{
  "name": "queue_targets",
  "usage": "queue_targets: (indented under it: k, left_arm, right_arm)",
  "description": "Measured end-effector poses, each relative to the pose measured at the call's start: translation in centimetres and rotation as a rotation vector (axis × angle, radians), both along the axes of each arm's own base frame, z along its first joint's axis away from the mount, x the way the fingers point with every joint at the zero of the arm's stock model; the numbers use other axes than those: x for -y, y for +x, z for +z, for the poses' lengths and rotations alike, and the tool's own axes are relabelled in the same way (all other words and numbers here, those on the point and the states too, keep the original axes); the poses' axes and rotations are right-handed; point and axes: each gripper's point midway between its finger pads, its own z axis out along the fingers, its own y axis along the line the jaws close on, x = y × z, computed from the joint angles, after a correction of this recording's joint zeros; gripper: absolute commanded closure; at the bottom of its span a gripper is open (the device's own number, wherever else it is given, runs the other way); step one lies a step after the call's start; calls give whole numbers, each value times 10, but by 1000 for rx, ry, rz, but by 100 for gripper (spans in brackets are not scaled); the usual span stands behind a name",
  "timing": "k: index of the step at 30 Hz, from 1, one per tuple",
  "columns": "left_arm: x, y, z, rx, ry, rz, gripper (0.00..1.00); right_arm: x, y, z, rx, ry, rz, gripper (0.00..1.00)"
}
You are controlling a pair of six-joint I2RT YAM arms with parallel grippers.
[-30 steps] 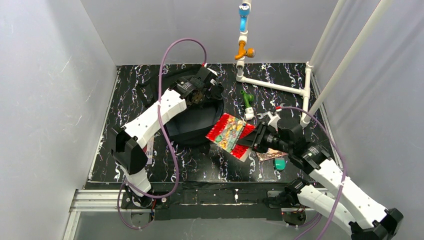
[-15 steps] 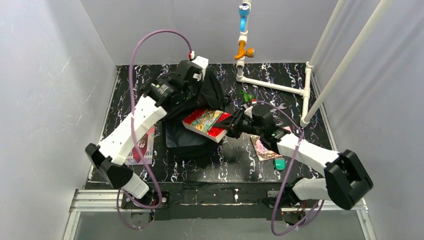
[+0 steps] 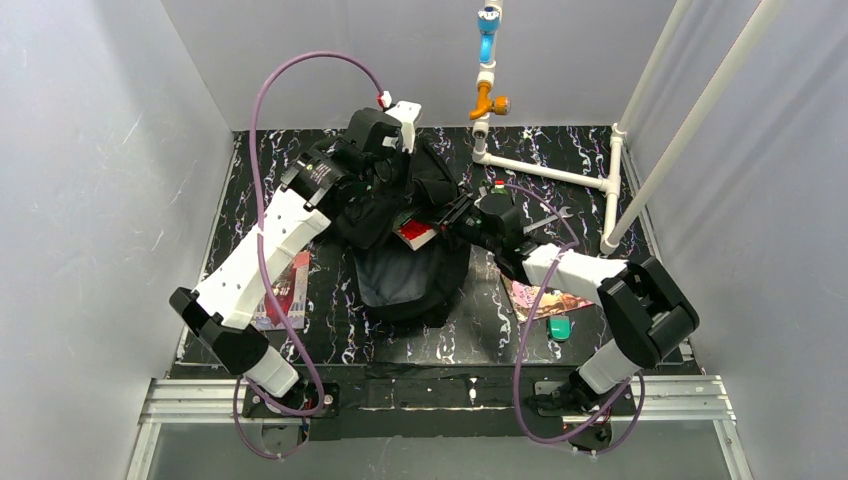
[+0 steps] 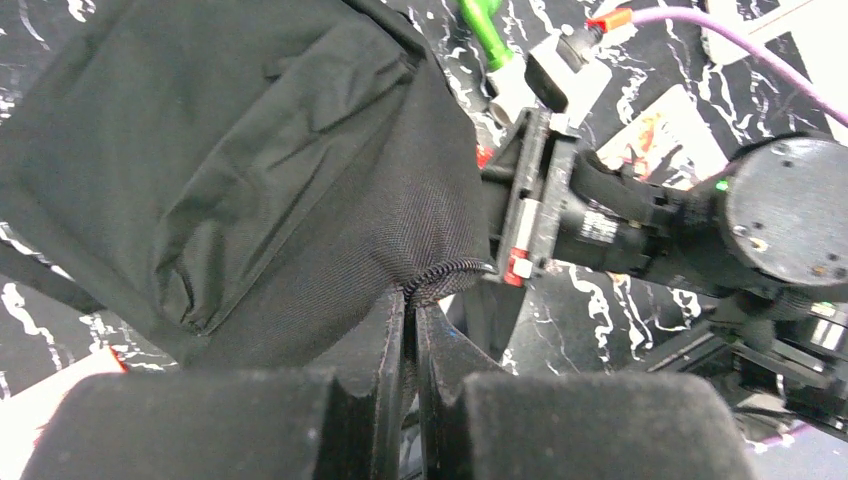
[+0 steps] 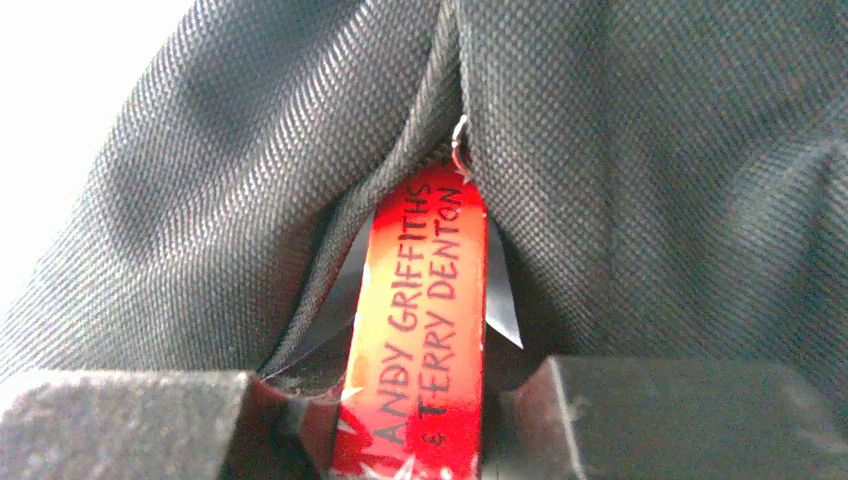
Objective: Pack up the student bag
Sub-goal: Place the book in the student bag.
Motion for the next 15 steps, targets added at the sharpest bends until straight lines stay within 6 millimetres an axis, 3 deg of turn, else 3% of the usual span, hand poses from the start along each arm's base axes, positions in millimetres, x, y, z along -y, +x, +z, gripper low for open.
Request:
queue_targets:
  k: [7, 11, 15]
  left_arm:
    - [17, -7, -11, -81, -54, -34, 100]
    - [20, -9, -16, -109, -58, -38, 100]
    - [20, -10, -18, -118, -60, -35, 100]
  right_arm:
    - [-4, 28, -34, 78, -120, -53, 99]
    - [-8, 25, -57, 93, -177, -8, 87]
    - [-16, 20, -63, 142, -191, 45, 74]
